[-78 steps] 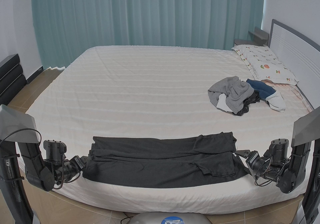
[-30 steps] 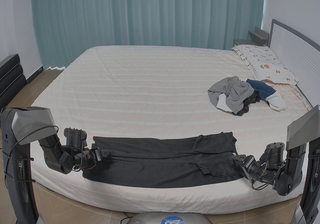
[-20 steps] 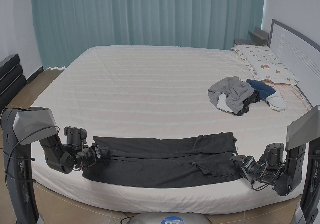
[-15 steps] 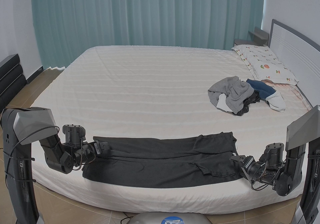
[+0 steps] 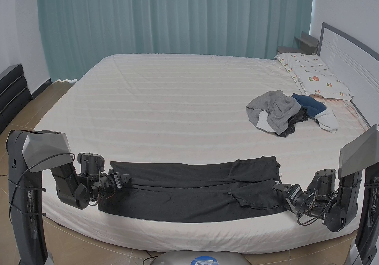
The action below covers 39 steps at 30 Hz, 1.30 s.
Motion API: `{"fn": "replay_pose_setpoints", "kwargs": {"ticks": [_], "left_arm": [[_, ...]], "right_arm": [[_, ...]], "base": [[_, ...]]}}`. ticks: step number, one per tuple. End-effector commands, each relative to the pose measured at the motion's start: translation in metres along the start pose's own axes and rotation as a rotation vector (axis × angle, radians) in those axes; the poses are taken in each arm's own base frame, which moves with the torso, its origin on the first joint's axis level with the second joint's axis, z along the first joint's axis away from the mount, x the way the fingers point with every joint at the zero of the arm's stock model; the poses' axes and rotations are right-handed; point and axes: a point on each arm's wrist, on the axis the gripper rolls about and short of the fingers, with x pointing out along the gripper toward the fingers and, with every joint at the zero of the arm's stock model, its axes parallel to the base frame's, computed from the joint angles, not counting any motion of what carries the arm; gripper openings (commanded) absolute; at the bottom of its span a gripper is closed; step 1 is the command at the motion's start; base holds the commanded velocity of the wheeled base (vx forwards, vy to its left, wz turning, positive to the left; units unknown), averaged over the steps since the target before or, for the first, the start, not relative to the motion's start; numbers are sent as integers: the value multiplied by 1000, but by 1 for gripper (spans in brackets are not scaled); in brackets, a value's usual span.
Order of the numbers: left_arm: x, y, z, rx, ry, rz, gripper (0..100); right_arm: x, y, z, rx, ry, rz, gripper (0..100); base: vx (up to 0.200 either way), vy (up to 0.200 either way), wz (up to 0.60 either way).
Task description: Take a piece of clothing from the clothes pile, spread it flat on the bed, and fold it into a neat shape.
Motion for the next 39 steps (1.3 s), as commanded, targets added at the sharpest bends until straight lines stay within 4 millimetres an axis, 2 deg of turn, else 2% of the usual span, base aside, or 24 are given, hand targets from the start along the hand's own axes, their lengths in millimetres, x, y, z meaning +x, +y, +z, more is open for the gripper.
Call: {"fn": "replay_pose_setpoints", "kwargs": {"ticks": [1, 2, 3, 20, 29, 39], "left_arm": [[3, 0, -3, 2, 9, 0, 100], [3, 0, -3, 2, 9, 0, 100], [3, 0, -4, 2, 11, 1, 0], [0, 4, 0, -19, -7, 2, 0], [-14, 27, 31, -68, -89, 40, 0], [-23, 47, 51, -107, -145, 46, 0]], "right_arm": [[0, 0, 0, 0, 0, 1, 100], [0, 0, 0, 0, 0, 1, 100], [1, 0, 0, 0, 1, 0, 100], [0, 0, 0, 1, 0, -1, 100], [0, -1, 3, 6, -10, -1, 100], [0, -2, 5, 11, -17, -4, 100]], "base": [[0, 0, 0], [0, 0, 0], [0, 0, 0], [0, 0, 0], [0, 0, 0], [0, 0, 0]]}}
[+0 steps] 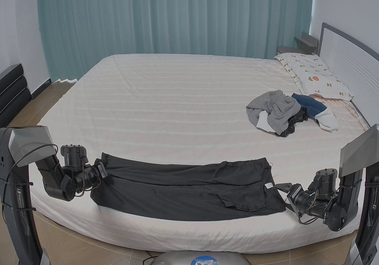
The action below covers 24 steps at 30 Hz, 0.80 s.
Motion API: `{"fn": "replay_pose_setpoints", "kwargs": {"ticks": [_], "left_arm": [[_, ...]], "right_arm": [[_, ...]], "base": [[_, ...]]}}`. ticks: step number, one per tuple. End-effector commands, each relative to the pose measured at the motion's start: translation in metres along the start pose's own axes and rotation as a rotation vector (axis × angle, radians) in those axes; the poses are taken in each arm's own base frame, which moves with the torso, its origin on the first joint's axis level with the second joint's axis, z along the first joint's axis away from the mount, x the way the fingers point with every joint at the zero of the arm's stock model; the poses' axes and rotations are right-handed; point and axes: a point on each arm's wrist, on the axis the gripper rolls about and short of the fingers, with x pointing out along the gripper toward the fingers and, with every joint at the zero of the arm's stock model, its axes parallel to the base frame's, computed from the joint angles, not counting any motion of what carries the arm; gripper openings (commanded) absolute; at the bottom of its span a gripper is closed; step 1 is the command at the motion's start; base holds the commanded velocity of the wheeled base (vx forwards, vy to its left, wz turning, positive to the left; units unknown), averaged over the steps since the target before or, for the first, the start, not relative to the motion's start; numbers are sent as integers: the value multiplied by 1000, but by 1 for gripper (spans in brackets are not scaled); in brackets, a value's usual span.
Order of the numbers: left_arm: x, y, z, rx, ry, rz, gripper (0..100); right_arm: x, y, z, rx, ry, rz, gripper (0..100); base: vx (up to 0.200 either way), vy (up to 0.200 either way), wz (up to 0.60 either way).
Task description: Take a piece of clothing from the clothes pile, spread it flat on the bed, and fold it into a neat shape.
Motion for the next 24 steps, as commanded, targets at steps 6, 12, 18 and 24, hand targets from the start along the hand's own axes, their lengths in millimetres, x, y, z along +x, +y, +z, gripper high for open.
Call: {"fn": "replay_pose_setpoints", "kwargs": {"ticks": [6, 12, 18, 24], "left_arm": [[-10, 15, 32, -41, -36, 31, 0], [-4, 4, 25, -31, -18, 6, 0], [-3, -3, 20, -56, -4, -7, 0], [-3, -7, 25, -124, -20, -18, 0]], "right_arm": [[1, -1, 3, 7, -10, 0, 100], [0, -1, 3, 7, -10, -2, 100], [1, -1, 3, 7, -9, -2, 100], [1, -1, 3, 6, -9, 0, 100]], "base": [[0, 0, 0], [0, 0, 0], [-133, 0, 0], [-67, 0, 0]]}}
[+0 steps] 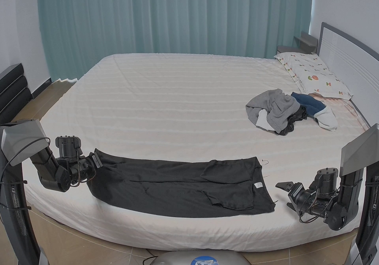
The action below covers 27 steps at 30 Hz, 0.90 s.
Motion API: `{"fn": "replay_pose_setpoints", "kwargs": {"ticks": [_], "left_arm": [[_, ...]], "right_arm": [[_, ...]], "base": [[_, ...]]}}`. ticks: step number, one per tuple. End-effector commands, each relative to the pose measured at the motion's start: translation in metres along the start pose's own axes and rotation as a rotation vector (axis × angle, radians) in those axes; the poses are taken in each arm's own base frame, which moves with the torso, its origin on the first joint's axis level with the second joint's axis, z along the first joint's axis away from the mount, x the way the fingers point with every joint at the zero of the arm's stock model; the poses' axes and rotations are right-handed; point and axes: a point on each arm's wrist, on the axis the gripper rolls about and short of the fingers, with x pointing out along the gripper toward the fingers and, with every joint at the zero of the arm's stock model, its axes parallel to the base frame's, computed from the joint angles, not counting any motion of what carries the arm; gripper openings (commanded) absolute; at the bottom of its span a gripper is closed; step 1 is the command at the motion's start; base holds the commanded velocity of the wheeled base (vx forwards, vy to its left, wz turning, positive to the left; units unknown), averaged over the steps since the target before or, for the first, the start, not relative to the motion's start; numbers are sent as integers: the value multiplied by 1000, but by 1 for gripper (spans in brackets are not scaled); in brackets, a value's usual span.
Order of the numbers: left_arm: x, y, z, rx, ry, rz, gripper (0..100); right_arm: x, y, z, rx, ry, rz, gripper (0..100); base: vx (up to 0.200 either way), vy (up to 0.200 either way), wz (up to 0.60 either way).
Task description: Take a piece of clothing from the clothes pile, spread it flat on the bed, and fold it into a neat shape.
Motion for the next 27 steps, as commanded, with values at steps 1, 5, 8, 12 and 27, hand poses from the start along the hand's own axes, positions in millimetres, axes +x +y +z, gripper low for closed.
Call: {"fn": "replay_pose_setpoints", "kwargs": {"ticks": [1, 5, 8, 12, 27], "left_arm": [[0, -5, 4, -61, -15, -14, 0], [3, -21, 3, -102, -19, -40, 0], [1, -33, -2, -89, -7, -61, 0], [-5, -50, -8, -63, -7, -76, 0], [-21, -122, -11, 31, 34, -79, 0]], "right_arm": [[0, 0, 0, -1, 2, 1, 100], [0, 0, 0, 1, 2, 1, 100], [0, 0, -1, 0, 3, 2, 100], [1, 0, -1, 1, 4, -1, 100], [3, -3, -2, 3, 14, -9, 100]], "base": [[0, 0, 0], [0, 0, 0], [0, -200, 0], [0, -200, 0], [0, -200, 0]]}}
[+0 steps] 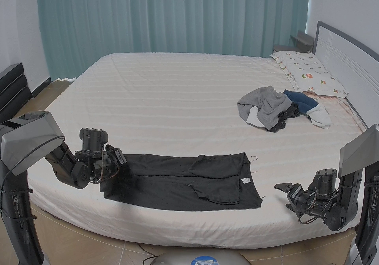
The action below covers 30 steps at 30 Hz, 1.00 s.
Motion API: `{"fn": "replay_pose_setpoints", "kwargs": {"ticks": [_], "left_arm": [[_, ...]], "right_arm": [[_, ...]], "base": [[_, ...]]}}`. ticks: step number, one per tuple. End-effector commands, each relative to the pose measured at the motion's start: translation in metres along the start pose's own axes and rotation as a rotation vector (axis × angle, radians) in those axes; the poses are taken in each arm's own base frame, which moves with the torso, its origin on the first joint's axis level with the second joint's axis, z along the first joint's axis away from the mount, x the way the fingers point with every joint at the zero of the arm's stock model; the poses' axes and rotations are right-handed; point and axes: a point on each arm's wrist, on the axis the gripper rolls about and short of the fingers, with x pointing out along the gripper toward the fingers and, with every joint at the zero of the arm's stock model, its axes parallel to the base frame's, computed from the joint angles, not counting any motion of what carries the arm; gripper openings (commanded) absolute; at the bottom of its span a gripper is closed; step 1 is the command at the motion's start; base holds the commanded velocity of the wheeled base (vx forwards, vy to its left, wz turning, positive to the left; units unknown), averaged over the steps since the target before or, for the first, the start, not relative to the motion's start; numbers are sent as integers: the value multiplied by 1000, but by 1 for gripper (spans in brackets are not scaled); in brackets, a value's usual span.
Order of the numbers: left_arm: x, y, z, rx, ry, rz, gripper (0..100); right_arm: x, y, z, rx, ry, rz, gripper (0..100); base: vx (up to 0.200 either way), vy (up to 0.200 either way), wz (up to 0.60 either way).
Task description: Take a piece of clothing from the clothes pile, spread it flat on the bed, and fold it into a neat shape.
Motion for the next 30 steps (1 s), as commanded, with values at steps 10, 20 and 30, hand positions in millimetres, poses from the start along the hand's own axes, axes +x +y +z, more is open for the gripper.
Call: {"fn": "replay_pose_setpoints", "kwargs": {"ticks": [10, 20, 30], "left_arm": [[-21, -85, -1, 101, 46, -116, 0], [-17, -120, -10, 112, 111, -136, 0], [16, -135, -48, 151, 163, -97, 0]], "right_arm": [[3, -3, -2, 3, 14, 13, 100], [3, -3, -4, -1, 20, 12, 100], [3, -3, -5, -8, 24, 10, 100]], "base": [[0, -200, 0], [0, -200, 0], [0, -60, 0]]}}
